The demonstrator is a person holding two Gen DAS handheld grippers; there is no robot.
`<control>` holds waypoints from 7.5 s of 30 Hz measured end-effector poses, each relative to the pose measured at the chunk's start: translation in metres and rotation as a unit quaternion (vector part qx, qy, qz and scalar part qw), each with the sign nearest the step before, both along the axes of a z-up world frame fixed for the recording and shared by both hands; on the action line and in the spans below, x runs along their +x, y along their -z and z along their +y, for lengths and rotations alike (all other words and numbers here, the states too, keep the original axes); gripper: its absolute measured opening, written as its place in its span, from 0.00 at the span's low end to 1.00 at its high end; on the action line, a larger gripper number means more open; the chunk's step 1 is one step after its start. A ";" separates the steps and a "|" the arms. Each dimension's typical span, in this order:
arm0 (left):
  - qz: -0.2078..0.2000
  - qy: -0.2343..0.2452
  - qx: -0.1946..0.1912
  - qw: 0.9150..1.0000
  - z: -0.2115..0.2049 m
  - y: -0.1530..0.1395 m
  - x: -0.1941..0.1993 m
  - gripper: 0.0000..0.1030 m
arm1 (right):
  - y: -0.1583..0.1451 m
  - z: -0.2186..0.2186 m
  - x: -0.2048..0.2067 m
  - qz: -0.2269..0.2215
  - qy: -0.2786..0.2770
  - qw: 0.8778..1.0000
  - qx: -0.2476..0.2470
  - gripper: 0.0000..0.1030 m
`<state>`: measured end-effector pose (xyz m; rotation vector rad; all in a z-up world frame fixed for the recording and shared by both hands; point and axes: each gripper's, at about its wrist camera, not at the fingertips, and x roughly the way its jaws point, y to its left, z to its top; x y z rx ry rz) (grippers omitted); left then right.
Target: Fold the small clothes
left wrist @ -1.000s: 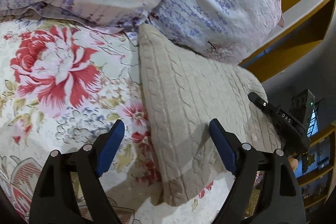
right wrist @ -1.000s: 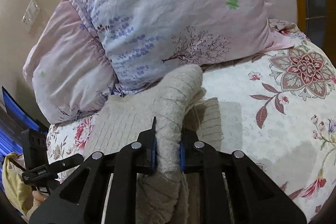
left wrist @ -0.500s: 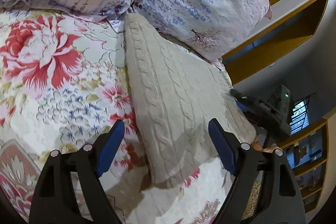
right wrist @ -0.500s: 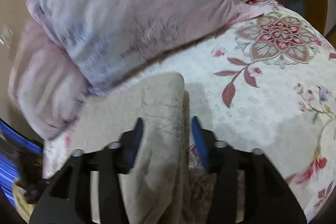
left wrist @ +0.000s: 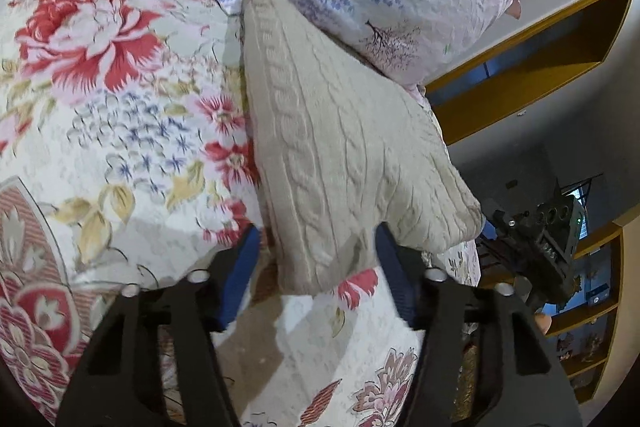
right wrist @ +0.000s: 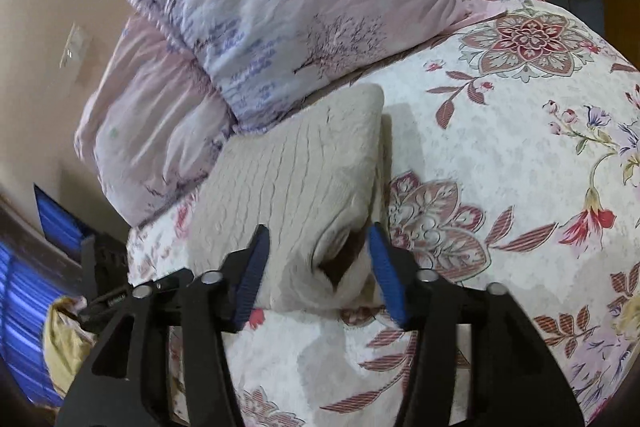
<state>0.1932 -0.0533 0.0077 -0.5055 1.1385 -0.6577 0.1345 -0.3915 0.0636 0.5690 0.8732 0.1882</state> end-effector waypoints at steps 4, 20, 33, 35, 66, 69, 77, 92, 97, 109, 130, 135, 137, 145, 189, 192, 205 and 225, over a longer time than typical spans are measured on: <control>-0.013 0.015 0.015 1.000 -0.005 0.000 -0.003 0.19 | -0.006 0.012 -0.004 -0.018 -0.008 0.999 -0.035 0.11; -0.014 0.022 0.002 1.000 0.013 0.001 -0.008 0.22 | 0.033 -0.015 -0.009 0.051 0.026 0.998 -0.035 0.22; -0.009 -0.046 0.028 0.998 0.007 -0.008 0.044 0.79 | 0.035 -0.021 0.067 0.057 0.045 0.995 0.063 0.18; -0.008 -0.046 0.034 0.998 0.001 -0.006 0.049 0.79 | 0.026 -0.009 0.069 0.029 0.034 0.999 0.022 0.12; -0.038 -0.025 0.067 0.997 -0.017 -0.007 0.050 0.86 | 0.021 -0.001 0.065 0.019 0.059 0.996 -0.058 0.74; -0.034 -0.025 0.059 0.997 -0.016 -0.005 0.052 0.86 | 0.034 -0.021 0.071 0.049 0.077 0.996 -0.019 0.74; -0.028 -0.022 0.041 0.999 -0.021 -0.001 0.061 0.86 | 0.063 -0.033 0.079 0.081 0.052 0.993 0.064 0.74; 0.026 -0.032 -0.059 0.997 -0.022 0.010 0.088 0.54 | 0.070 -0.013 0.084 0.066 -0.021 0.988 0.141 0.34; 0.015 -0.019 -0.083 0.996 -0.007 -0.001 0.083 0.38 | 0.052 -0.004 0.076 0.032 -0.028 0.986 0.159 0.30; -0.043 -0.072 -0.007 0.996 0.115 -0.039 0.042 0.39 | 0.034 0.140 0.093 0.004 -0.153 0.988 0.032 0.27; -0.209 -0.091 0.227 0.947 0.088 -0.063 -0.010 0.79 | -0.007 0.184 0.065 -0.082 -0.155 0.975 -0.139 0.47; -0.190 -0.088 0.239 0.948 0.083 -0.052 -0.004 0.79 | 0.001 0.186 0.061 -0.072 -0.162 0.974 -0.139 0.47; -0.184 -0.088 0.240 0.949 0.084 -0.049 -0.003 0.79 | 0.001 0.186 0.060 -0.072 -0.164 0.974 -0.142 0.47; -0.172 -0.082 0.246 0.950 0.083 -0.041 0.000 0.79 | 0.002 0.190 0.062 -0.068 -0.170 0.970 -0.158 0.47; -0.105 -0.128 0.345 0.924 0.096 -0.004 -0.079 0.98 | 0.029 0.194 -0.034 0.007 -0.058 0.965 -0.257 0.99; -0.104 -0.129 0.355 0.920 0.093 -0.005 -0.080 0.98 | 0.033 0.199 -0.031 0.016 -0.060 0.960 -0.271 0.99; -0.100 -0.126 0.356 0.920 0.092 -0.006 -0.079 0.98 | 0.043 0.208 -0.030 0.053 -0.043 0.959 -0.274 0.99; -0.090 -0.122 0.357 0.922 0.091 -0.005 -0.082 0.98 | 0.042 0.208 -0.031 0.050 -0.040 0.960 -0.274 0.99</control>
